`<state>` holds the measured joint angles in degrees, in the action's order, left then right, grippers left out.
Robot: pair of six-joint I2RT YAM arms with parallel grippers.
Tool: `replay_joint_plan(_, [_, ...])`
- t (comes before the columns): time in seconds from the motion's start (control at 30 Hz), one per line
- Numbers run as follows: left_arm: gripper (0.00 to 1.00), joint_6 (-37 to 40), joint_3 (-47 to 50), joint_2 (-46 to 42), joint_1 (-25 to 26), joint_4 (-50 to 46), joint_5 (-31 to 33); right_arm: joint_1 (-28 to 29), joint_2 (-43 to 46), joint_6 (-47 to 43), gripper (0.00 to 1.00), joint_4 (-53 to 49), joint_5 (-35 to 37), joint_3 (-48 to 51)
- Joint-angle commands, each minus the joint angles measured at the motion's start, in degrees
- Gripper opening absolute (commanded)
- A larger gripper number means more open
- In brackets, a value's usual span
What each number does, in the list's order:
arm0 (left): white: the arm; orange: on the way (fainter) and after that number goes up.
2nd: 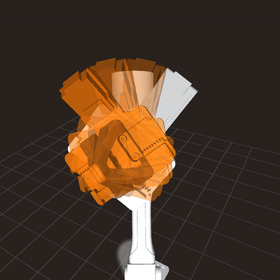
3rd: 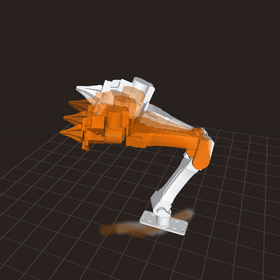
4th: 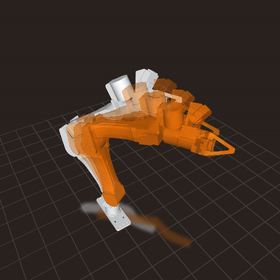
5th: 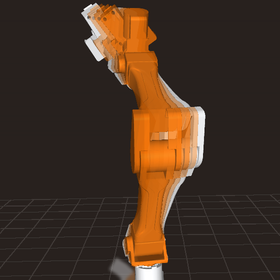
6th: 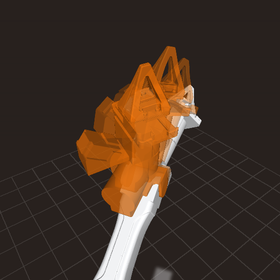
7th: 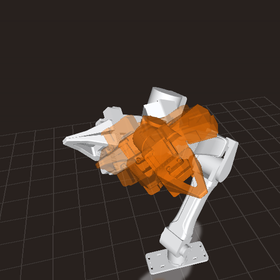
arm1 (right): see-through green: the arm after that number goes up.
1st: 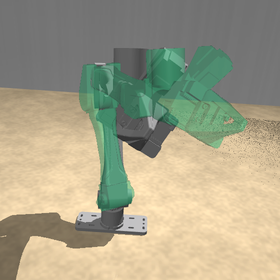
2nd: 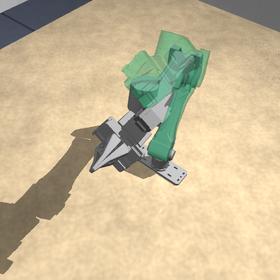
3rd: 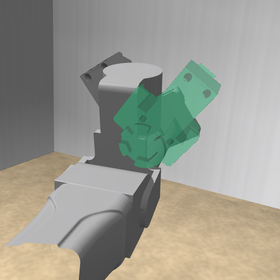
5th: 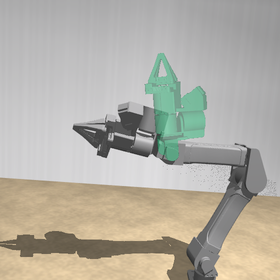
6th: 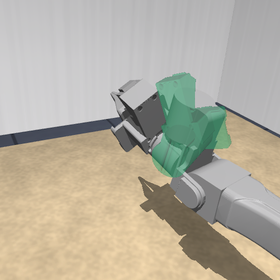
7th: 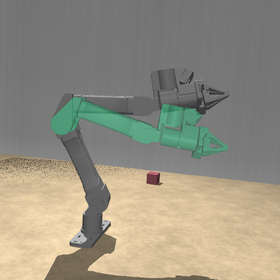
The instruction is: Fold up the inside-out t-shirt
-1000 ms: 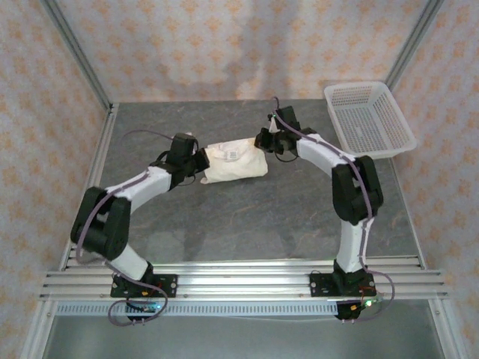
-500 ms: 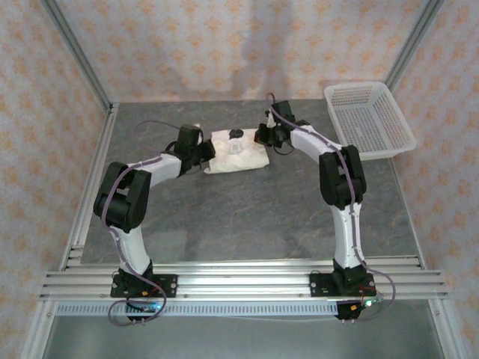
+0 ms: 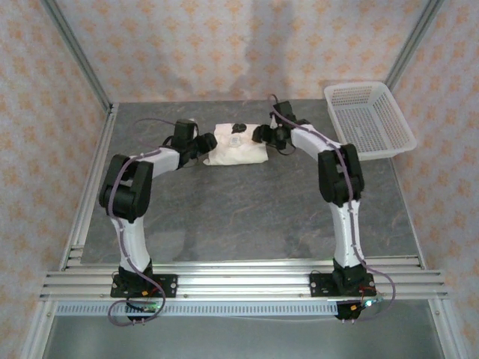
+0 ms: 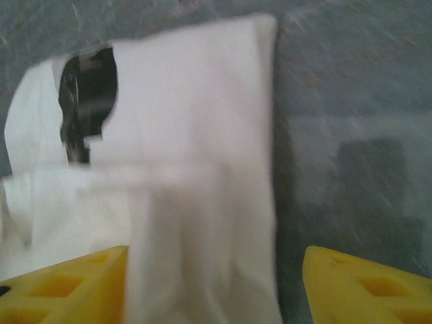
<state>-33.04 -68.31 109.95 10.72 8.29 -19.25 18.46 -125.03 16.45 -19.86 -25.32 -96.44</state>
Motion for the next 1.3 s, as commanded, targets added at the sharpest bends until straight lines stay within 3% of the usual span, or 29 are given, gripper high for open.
replay_joint_plan(0.0, [0.67,0.7,2.97,-10.7,0.09,0.95,-0.15,-0.87,9.3,2.59,0.68,10.18,0.35,10.09])
replay_joint_plan(0.1, [0.69,2.1,4.67,-12.41,0.01,-1.11,-4.77,-0.84,11.05,5.65,0.68,16.94,-6.28,16.6])
replay_joint_plan(0.2, [0.69,4.82,4.21,-10.24,0.43,-3.86,-6.06,-0.73,9.08,7.84,0.68,19.56,-11.92,16.38])
replay_joint_plan(0.33, [0.68,5.01,0.28,-4.61,0.31,-5.91,-4.52,-0.38,4.87,7.48,0.68,17.42,-12.47,11.22])
replay_joint_plan(0.47, [0.66,3.32,-6.26,3.12,0.62,-4.33,-7.75,-0.15,-0.95,5.85,0.65,11.56,-13.4,3.37])
replay_joint_plan(0.53, [0.62,1.93,-9.55,6.41,0.74,-3.82,-9.73,-0.09,-2.84,5.54,0.56,9.49,-13.81,1.01])
replay_joint_plan(0.6, [0.55,-0.64,-12.53,10.15,0.78,-3.97,-12.41,0.06,-3.3,5.95,0.4,9.51,-14.8,0.81])
replay_joint_plan(0.67, [0.44,-3.67,-13.99,13.29,0.72,-2.84,-14.87,0.05,-2.88,6.4,0.22,9.62,-15.53,1.74])
replay_joint_plan(0.8, [0.14,-8.92,-7.9,13.42,0.65,4.65,-18.27,0.23,0.58,6.02,0.04,10.9,-16.37,7.39])
replay_joint_plan(0.87, [0.0,-9.68,-2.37,10.06,0.87,6.19,-19.17,0.31,3.82,5.72,0.0,11.6,-16.96,12.32])
replay_joint_plan(1.1, [0.0,-6.42,25.63,-18.41,4.14,2.56,-16.2,4.17,26.12,8.18,0.0,19.84,-15.21,43.06])
replay_joint_plan(1.27, [0.0,-7.81,37.56,-42.64,13.75,-9.72,-7.23,11.94,46.96,12.17,0.0,18.78,-8.02,58.9])
